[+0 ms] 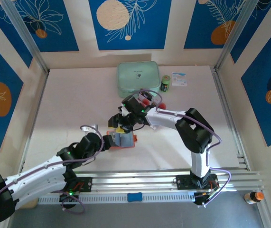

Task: Put the credit cards into the card holder

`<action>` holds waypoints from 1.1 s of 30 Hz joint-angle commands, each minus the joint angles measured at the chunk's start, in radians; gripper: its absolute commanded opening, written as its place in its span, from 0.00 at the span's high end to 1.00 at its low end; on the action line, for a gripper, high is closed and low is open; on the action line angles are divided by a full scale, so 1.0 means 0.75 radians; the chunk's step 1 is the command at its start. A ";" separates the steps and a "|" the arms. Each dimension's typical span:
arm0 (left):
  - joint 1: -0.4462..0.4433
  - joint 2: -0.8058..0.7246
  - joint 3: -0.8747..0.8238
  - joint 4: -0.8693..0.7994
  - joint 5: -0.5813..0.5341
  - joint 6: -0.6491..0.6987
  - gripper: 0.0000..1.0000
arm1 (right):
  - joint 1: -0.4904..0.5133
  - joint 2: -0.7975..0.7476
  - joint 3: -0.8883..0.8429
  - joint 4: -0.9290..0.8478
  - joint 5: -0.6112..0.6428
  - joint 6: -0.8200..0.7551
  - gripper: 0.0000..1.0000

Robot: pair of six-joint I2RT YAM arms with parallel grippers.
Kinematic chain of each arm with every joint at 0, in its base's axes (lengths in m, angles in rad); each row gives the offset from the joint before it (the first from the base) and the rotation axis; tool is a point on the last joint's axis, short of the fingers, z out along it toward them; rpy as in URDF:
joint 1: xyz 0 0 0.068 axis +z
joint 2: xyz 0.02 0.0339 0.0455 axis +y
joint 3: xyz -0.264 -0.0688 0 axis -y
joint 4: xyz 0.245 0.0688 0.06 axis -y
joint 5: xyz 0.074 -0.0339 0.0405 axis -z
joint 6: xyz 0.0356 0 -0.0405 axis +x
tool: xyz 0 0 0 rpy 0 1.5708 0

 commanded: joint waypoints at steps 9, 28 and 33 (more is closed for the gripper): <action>0.018 -0.038 -0.072 -0.037 -0.020 -0.028 0.13 | 0.024 0.116 0.025 0.028 -0.004 0.074 0.40; 0.028 0.442 0.009 0.187 0.029 0.064 0.11 | 0.006 0.078 -0.009 0.060 -0.032 0.083 0.41; 0.030 0.506 0.012 0.186 0.030 0.056 0.10 | -0.027 -0.062 -0.077 0.002 0.019 0.006 0.41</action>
